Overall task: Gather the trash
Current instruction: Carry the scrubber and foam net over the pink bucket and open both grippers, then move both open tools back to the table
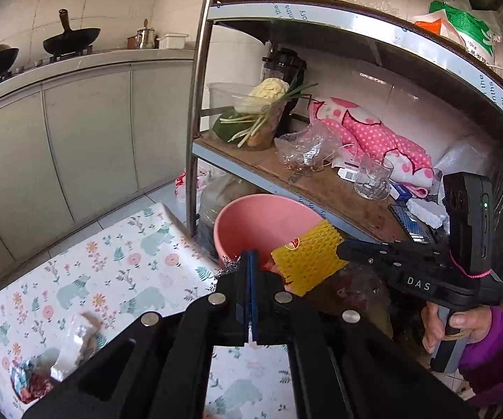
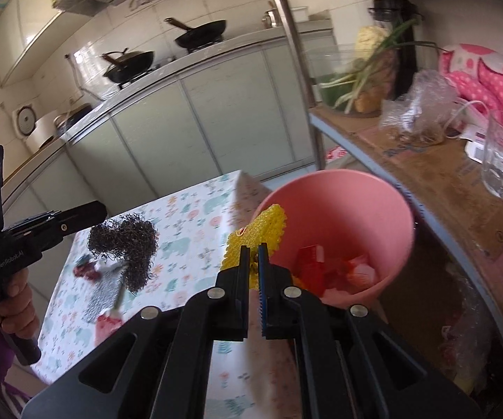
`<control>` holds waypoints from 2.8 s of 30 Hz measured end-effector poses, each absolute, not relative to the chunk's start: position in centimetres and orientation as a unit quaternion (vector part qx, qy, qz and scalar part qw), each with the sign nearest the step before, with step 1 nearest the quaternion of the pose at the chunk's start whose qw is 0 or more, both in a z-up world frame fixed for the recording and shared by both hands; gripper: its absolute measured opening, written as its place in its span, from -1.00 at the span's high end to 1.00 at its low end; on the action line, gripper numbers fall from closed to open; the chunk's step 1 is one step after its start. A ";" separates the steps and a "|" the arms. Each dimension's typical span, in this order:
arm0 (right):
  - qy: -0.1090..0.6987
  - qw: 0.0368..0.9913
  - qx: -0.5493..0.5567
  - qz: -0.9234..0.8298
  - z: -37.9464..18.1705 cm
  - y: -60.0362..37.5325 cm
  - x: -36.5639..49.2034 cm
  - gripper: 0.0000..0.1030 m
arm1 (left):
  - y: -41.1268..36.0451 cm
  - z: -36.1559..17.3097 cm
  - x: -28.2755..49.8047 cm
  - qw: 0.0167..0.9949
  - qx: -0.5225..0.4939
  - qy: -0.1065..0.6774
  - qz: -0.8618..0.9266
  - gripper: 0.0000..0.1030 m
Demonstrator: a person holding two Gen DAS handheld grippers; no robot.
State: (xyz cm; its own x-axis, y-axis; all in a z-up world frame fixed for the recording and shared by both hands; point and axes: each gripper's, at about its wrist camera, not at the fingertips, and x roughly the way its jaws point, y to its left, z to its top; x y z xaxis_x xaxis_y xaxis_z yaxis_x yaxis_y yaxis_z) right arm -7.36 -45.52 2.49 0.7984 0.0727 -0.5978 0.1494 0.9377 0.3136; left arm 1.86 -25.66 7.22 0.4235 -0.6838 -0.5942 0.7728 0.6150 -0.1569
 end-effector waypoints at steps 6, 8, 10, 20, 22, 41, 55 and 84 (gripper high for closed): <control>0.327 0.929 0.161 -0.063 1.1 -47.5 -6.0 0.90 | -31.3 5.9 3.6 0.829 0.073 0.325 -0.450 1.00; 0.333 0.927 0.156 -0.073 0.6 -47.8 -5.6 0.90 | -32.9 5.1 4.1 0.827 0.074 0.330 -0.450 1.00; 0.338 0.925 0.153 -0.078 0.0 -47.9 -5.3 0.90 | -34.1 4.3 4.7 0.824 0.077 0.339 -0.448 1.00; 0.356 0.919 0.136 -0.098 -2.0 -48.2 -3.6 0.90 | -37.5 0.5 6.2 0.814 0.100 0.368 -0.438 1.00; 0.361 0.917 0.136 -0.103 -2.2 -48.4 -3.4 0.89 | -37.5 0.3 6.4 0.814 0.095 0.371 -0.436 0.98; 0.361 0.918 0.128 -0.098 -1.3 -47.1 -3.9 0.45 | -35.2 2.7 6.4 0.822 0.046 0.368 -0.432 0.42; 0.361 0.925 0.119 -0.004 0.8 -40.7 -5.6 0.41 | -27.5 5.7 5.1 0.851 0.042 0.350 -0.390 0.10; 0.466 0.859 0.082 0.196 -2.3 -24.7 -3.5 0.22 | -0.5 0.8 2.1 0.911 -0.026 0.390 -0.134 0.08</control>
State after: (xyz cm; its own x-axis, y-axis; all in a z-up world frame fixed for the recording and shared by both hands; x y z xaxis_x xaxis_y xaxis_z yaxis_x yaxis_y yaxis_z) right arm -3.45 -24.65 -2.30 0.4892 0.4128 -0.7683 -0.2595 0.9099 0.3236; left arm 2.07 -0.54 0.82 0.6606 -0.2633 -0.7031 0.2234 0.9630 -0.1508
